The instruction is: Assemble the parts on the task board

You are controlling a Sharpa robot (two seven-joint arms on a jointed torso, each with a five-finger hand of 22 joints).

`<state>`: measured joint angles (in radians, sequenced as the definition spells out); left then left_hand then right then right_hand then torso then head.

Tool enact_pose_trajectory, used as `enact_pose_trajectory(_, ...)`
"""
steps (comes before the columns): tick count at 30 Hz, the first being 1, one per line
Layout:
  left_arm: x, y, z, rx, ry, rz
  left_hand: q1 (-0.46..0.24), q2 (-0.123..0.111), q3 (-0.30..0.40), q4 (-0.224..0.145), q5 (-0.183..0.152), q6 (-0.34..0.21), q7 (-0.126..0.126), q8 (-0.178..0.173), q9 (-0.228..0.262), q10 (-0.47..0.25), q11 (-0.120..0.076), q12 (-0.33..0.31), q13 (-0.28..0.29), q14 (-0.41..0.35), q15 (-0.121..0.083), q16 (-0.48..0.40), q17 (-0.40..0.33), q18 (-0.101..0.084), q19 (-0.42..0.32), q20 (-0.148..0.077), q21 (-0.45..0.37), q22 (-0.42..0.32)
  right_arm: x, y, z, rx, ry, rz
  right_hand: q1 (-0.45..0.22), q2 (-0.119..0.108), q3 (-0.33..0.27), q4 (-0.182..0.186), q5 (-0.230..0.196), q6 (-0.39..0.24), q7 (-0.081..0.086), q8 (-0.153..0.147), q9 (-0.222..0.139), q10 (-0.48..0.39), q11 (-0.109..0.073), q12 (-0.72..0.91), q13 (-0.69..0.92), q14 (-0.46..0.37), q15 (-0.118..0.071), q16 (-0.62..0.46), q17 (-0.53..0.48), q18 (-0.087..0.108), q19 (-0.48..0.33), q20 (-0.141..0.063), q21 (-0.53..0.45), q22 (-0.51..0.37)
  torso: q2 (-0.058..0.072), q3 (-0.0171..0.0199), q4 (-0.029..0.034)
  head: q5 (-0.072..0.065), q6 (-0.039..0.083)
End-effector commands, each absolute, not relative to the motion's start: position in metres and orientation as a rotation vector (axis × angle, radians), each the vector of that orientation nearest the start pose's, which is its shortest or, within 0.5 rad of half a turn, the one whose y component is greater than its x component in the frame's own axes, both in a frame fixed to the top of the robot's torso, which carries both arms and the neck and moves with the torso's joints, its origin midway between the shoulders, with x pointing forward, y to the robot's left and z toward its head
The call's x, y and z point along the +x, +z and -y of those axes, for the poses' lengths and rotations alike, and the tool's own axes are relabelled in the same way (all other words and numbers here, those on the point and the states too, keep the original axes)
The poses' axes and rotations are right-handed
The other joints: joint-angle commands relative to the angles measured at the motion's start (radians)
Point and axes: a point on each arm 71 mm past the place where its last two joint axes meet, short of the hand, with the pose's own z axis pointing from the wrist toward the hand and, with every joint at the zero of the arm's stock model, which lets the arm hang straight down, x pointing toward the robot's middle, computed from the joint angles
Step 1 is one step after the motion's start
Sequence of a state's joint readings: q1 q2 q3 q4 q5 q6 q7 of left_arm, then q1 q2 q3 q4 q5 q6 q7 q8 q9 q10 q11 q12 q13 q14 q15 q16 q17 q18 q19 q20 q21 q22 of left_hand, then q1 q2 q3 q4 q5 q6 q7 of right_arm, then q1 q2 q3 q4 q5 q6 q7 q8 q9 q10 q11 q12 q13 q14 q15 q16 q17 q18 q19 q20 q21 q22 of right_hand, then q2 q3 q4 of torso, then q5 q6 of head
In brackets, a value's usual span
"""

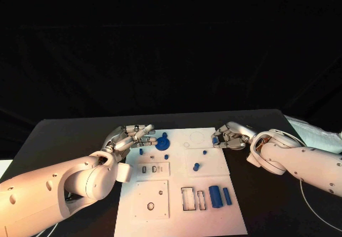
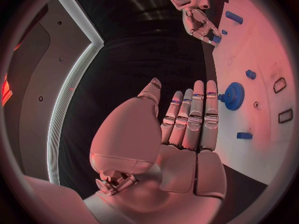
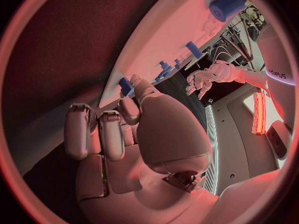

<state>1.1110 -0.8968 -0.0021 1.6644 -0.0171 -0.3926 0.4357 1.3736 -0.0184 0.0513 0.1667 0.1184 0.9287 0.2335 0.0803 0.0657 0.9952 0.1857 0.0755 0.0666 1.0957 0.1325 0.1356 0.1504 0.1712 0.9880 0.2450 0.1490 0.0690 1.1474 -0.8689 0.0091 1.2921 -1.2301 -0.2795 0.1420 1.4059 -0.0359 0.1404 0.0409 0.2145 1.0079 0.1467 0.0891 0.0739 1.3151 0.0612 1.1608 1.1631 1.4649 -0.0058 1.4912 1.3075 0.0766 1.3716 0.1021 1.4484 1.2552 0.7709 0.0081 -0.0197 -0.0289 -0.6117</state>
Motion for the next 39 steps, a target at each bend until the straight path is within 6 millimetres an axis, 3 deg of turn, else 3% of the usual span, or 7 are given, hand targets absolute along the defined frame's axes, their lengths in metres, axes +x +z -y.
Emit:
enact_pose_trajectory(1,0.453,-0.190,-0.197,-1.140,-1.596,-1.398,0.001,0.010,-0.001,-0.005,-0.004,-0.003,0.005,-0.004,-0.001,-0.004,0.002,-0.005,-0.001,-0.002,0.005,-0.007,0.001,0.011,0.005,0.000,-0.007,-0.001,0.514,-0.207,0.279,0.036,0.712,-1.703,-0.001,0.012,0.012,-0.001,-0.010,0.018,-0.004,0.010,0.002,0.005,-0.007,0.005,0.002,0.070,-0.010,0.001,0.082,-0.009,0.001,-0.006,-0.001,0.002,0.000,0.0003,-0.0004,0.000,0.000)
enact_pose_trajectory(11,0.453,-0.190,-0.197,-1.140,-1.595,-1.399,0.001,0.010,-0.001,-0.005,-0.004,-0.003,0.005,-0.004,-0.001,-0.004,0.002,-0.005,-0.001,-0.002,0.005,-0.007,0.001,0.011,0.005,0.000,-0.007,-0.001,0.516,-0.208,0.280,0.038,0.699,-1.706,-0.002,0.030,0.041,-0.010,-0.037,0.071,-0.023,0.030,0.007,0.014,-0.023,0.013,0.011,0.071,-0.024,0.001,0.085,-0.009,0.003,-0.018,0.000,0.005,0.000,0.0014,-0.0008,-0.001,-0.003)
enact_pose_trajectory(24,0.453,-0.190,-0.197,-1.141,-1.593,-1.399,0.002,0.013,-0.001,-0.008,-0.004,-0.003,0.005,-0.005,-0.001,-0.005,0.002,-0.006,-0.001,-0.002,0.005,-0.009,0.002,0.011,0.006,0.000,-0.009,-0.001,0.512,-0.201,0.272,0.100,0.715,-1.663,-0.005,0.052,0.076,-0.019,-0.057,0.088,-0.031,0.034,0.008,0.021,-0.030,0.015,0.014,0.071,-0.031,0.000,0.085,-0.010,0.004,-0.026,0.000,0.006,-0.001,0.0015,-0.0009,-0.002,-0.003)
enact_pose_trajectory(29,0.454,-0.191,-0.199,-1.142,-1.589,-1.396,0.002,0.013,-0.001,-0.008,-0.004,-0.003,0.005,-0.005,-0.001,-0.005,0.002,-0.006,-0.001,-0.002,0.005,-0.009,0.002,0.011,0.006,0.000,-0.009,-0.001,0.504,-0.188,0.253,0.140,0.740,-1.643,-0.012,0.060,0.085,-0.018,-0.063,0.090,-0.032,0.034,0.007,0.017,-0.031,0.005,0.005,0.070,-0.032,-0.004,0.077,-0.009,0.003,-0.027,-0.001,0.003,-0.002,0.0008,0.0010,-0.002,-0.002)
enact_pose_trajectory(36,0.459,-0.193,-0.205,-1.152,-1.570,-1.383,0.002,0.013,-0.001,-0.008,-0.004,-0.003,0.005,-0.005,-0.001,-0.005,0.002,-0.006,-0.001,-0.002,0.005,-0.009,0.002,0.011,0.006,0.000,-0.009,-0.001,0.488,-0.172,0.208,0.114,0.777,-1.629,-0.015,0.065,0.096,-0.020,-0.062,0.088,-0.032,0.031,0.006,0.009,-0.031,-0.011,-0.009,0.068,-0.033,-0.007,0.071,-0.008,0.000,-0.028,-0.003,-0.002,-0.010,-0.0052,0.0087,0.001,-0.009)
enact_pose_trajectory(39,0.461,-0.194,-0.209,-1.160,-1.559,-1.374,0.003,0.013,-0.001,-0.009,-0.004,-0.003,0.005,-0.005,-0.001,-0.005,0.002,-0.006,-0.001,-0.002,0.005,-0.009,0.002,0.011,0.006,0.000,-0.010,-0.001,0.481,-0.171,0.184,0.077,0.797,-1.638,-0.017,0.067,0.099,-0.021,-0.061,0.088,-0.032,0.031,0.006,0.007,-0.032,-0.015,-0.012,0.068,-0.033,-0.008,0.071,-0.008,-0.001,-0.028,-0.004,-0.003,-0.014,-0.0084,0.0132,0.009,-0.016)
